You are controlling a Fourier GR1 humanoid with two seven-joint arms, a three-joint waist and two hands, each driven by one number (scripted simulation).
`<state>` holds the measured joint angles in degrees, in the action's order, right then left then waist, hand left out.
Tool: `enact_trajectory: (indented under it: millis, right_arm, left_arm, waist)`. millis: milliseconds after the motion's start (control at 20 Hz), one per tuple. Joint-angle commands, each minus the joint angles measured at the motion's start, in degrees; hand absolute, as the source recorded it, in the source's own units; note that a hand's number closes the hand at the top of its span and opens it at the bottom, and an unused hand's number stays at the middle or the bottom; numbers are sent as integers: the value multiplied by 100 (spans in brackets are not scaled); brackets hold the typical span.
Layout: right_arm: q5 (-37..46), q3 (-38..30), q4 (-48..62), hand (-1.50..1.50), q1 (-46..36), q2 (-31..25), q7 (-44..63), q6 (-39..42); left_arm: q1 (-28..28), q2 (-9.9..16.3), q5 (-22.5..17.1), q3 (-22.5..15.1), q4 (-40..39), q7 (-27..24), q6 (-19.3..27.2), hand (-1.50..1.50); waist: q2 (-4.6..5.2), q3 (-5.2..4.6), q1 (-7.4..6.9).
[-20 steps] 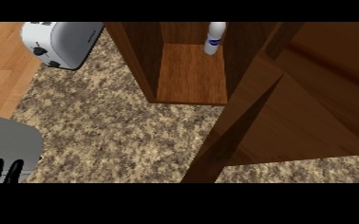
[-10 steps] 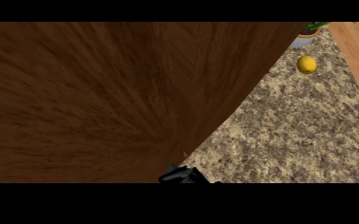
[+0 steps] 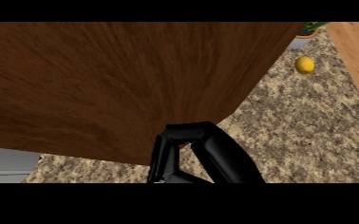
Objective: Pick up the bottled water, place it into the cabinet and close the cabinet
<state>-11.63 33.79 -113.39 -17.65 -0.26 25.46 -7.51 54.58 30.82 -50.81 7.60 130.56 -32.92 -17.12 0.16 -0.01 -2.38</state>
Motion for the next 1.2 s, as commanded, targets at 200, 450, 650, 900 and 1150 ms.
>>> enact_trajectory:
  millis: [200,450,650,900,1150]
  right_arm:
    - [-1315,-1377,1448,150,-1355,26,-393,264]
    - [-1688,-2342,2196,150,-1846,-164,-318,1054]
    - [-1602,-2539,3347,150,-2306,-151,-792,1462]
    - [-1617,-2728,3891,150,-2798,-274,-853,1885]
    - [-1693,-2854,4301,150,-2961,-298,-857,2113]
  left_arm:
    - [334,-203,-375,676,-277,-14,-859,-150]
    - [411,-418,-578,854,-41,308,-769,-150]
    - [726,-352,-1032,1382,27,424,-1187,-150]
    - [480,-644,-813,1398,-447,515,-1502,-150]
    - [731,-729,-1015,1605,-209,644,-1744,-150]
  waist:
    - [1,1,36]
    - [1,3,109]
    - [10,5,36]
    - [5,0,65]
    - [11,2,11]
